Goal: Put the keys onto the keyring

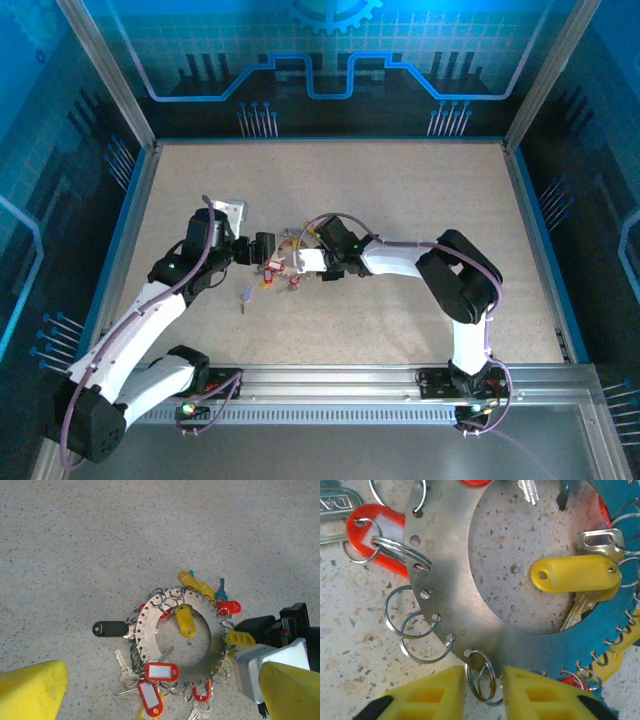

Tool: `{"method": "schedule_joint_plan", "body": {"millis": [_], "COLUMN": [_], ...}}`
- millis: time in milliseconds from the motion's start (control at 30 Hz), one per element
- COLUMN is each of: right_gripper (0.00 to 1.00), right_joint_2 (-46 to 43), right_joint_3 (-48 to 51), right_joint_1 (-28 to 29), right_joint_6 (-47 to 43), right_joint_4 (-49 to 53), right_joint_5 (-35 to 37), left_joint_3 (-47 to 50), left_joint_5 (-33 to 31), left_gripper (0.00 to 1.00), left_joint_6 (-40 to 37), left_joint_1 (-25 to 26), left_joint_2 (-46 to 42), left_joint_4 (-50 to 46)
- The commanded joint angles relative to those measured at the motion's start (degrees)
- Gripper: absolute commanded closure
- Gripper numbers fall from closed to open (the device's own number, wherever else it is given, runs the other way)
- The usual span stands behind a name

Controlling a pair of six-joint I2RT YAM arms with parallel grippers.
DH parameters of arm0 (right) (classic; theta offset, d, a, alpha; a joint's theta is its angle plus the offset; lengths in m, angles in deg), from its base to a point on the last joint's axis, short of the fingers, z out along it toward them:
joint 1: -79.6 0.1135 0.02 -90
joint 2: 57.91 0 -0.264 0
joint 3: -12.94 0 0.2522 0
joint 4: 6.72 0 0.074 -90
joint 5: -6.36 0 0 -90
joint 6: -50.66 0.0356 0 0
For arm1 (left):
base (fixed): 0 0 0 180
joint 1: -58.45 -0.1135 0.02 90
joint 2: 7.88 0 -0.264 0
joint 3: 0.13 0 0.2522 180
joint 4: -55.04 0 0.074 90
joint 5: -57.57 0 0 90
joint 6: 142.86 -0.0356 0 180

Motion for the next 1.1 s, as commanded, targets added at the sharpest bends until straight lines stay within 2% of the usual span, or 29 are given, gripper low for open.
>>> {"method": "schedule_joint_plan", "body": {"millis": [0, 33, 233, 367, 600, 733, 867, 967, 1067], "right_gripper": [0.83, 0.88, 0.98, 1.00, 1.00, 1.00, 1.00, 1.00, 1.00], "right_joint_2": [0.86, 0.82, -0.23, -2.37, -12.46, -19.96, -26.80, -31.64, -35.98], "right_joint_3": [-1.40, -1.37, -0.55, 0.78, 7.03, 12.07, 17.03, 19.63, 20.68], "right_joint_1": [-0.57, -0.50, -0.76, -1.06, -1.89, -2.62, -2.82, -2.96, -3.21], "right_joint_6": [-0.16, -0.16, 0.32, 1.35, 6.62, 9.16, 11.15, 12.18, 12.67], "right_joint_4": [3.70, 3.79, 3.18, 1.54, -5.43, -10.99, -15.24, -16.84, -15.70], "right_joint_5": [-1.58, -1.69, -2.27, -2.82, -6.28, -11.50, -16.13, -18.03, -19.67], "left_joint_3": [-0.68, -0.68, -0.64, -0.51, 3.01, 6.37, 8.80, 7.97, 6.66], "left_joint_5": [-0.92, -0.98, -0.64, 1.16, 14.24, 24.40, 29.51, 35.59, 36.02], "left_gripper": [0.01, 0.01, 0.01, 0.01, 0.01, 0.12, 0.18, 0.27, 0.32], "left_joint_6": [0.59, 0.52, 0.21, -0.66, -2.56, -6.34, -7.86, -14.30, -19.96], "left_joint_1": [-0.51, -0.51, -0.52, -0.51, -0.52, -0.33, 0.10, 1.02, 3.40], "left_joint_2": [-1.04, -1.07, -1.08, -1.12, -5.91, -8.66, -10.13, -10.40, -10.56], "left_joint_4": [0.06, 0.02, 0.07, 0.53, 8.55, 14.29, 18.64, 15.72, 11.26]}}
